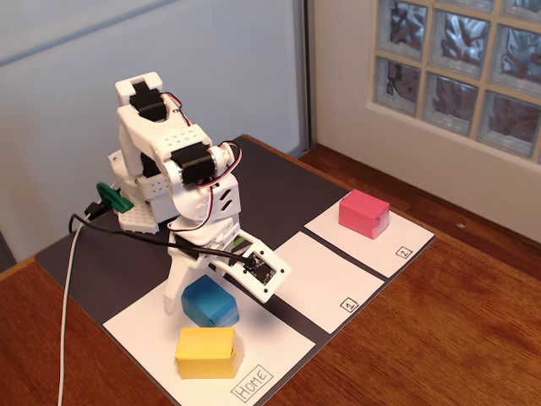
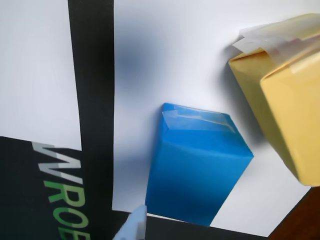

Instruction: Move box blue to zone 1

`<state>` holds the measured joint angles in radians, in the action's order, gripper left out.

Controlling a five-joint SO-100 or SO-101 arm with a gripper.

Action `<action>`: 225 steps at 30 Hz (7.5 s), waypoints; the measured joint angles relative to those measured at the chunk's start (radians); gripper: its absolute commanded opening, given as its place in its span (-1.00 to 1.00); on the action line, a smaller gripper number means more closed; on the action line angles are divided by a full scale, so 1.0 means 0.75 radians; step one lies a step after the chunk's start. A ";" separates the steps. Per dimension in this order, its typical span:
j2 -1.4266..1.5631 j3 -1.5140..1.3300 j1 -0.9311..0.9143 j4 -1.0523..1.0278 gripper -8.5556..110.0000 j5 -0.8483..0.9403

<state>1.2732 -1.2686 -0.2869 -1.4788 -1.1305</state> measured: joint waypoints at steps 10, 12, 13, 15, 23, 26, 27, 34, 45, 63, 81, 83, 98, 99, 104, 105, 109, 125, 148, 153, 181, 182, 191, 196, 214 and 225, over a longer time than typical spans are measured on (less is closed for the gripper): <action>0.010 -0.196 0.055 0.157 0.06 -0.108; 0.027 -0.282 0.057 0.209 0.06 -0.112; 0.033 -0.317 0.057 0.231 0.06 -0.115; 0.047 -0.382 0.057 0.284 0.06 -0.127; 0.055 -0.565 0.057 0.444 0.06 -0.141; 0.055 -0.583 0.057 0.477 -0.03 -0.141; 0.055 -0.585 0.057 0.481 -0.12 -0.141; 0.065 -0.587 0.035 0.497 -0.87 -0.127; 0.135 -0.573 0.033 0.440 -0.87 -0.082; 0.587 -0.380 0.366 0.008 -0.87 -0.434; 0.290 -0.162 0.693 0.061 -0.87 -0.898; 0.196 -0.072 0.691 0.061 -0.87 -0.906; -0.315 0.254 0.724 0.088 -0.86 -0.939; -0.335 0.254 0.726 0.102 -0.86 -0.939; -0.442 0.262 0.728 0.182 -0.86 -0.949; -0.464 0.280 0.728 0.186 -0.86 -0.953; -0.513 0.331 0.734 0.196 -0.86 -0.963; -0.562 0.403 0.767 0.192 -0.16 -0.967; 0.153 0.556 0.714 -0.358 -0.35 -0.830; 0.421 0.511 0.687 -0.385 -0.72 -0.789; 2.127 -1.583 0.117 -0.219 -0.87 -0.385; 2.127 -1.610 0.117 -0.192 -0.87 -0.380; 1.943 -1.784 0.231 0.074 -0.87 -0.487; 1.853 -1.900 0.280 0.250 -0.87 -0.530; 2.401 -2.330 0.295 0.213 -0.86 -0.515; 2.669 -2.358 0.292 0.110 -0.86 -0.493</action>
<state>3.2750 -3.0373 -0.0675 -1.3959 -1.5002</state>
